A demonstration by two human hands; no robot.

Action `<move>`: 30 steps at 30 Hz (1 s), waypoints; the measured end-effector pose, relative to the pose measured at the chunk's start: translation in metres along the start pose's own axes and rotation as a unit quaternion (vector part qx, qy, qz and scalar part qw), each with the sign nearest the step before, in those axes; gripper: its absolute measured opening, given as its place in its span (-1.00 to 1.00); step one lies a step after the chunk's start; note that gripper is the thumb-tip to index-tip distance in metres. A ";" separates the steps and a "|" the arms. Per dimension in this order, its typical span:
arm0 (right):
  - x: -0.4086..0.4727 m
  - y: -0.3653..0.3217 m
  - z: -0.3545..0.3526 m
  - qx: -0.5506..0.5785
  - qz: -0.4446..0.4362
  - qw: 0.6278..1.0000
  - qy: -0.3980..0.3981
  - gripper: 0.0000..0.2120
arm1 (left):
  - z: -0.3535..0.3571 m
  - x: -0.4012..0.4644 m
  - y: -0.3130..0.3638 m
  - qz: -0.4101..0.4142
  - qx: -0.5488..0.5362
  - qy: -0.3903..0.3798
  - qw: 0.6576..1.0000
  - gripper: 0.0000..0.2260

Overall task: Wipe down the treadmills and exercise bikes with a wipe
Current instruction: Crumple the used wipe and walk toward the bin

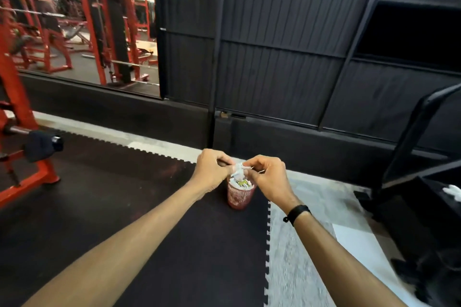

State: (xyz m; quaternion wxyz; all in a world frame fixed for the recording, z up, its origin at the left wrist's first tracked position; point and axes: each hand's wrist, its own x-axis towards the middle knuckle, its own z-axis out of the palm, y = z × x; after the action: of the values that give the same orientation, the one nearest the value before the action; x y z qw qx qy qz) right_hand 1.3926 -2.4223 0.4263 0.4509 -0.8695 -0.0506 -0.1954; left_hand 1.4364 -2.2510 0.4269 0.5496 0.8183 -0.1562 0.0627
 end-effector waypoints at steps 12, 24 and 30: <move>0.263 0.158 -0.002 -0.024 0.048 0.998 0.023 -0.87 | 0.088 0.293 -0.078 -0.041 -0.058 -0.038 0.997 -0.90; 0.453 0.308 0.016 -0.020 0.108 0.994 0.028 -0.89 | 0.186 0.521 -0.159 -0.031 0.009 -0.095 0.995 -0.92; 0.564 0.386 0.015 -0.030 0.112 0.993 0.009 -0.90 | 0.228 0.637 -0.186 -0.035 0.029 -0.084 0.995 -0.88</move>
State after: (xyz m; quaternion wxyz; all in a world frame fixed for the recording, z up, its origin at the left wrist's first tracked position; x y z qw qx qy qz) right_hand 2.0172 -2.6871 0.3410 0.4439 -0.8812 0.0570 -0.1525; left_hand 2.0819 -2.5151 0.3499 0.5123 0.8413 -0.1712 -0.0215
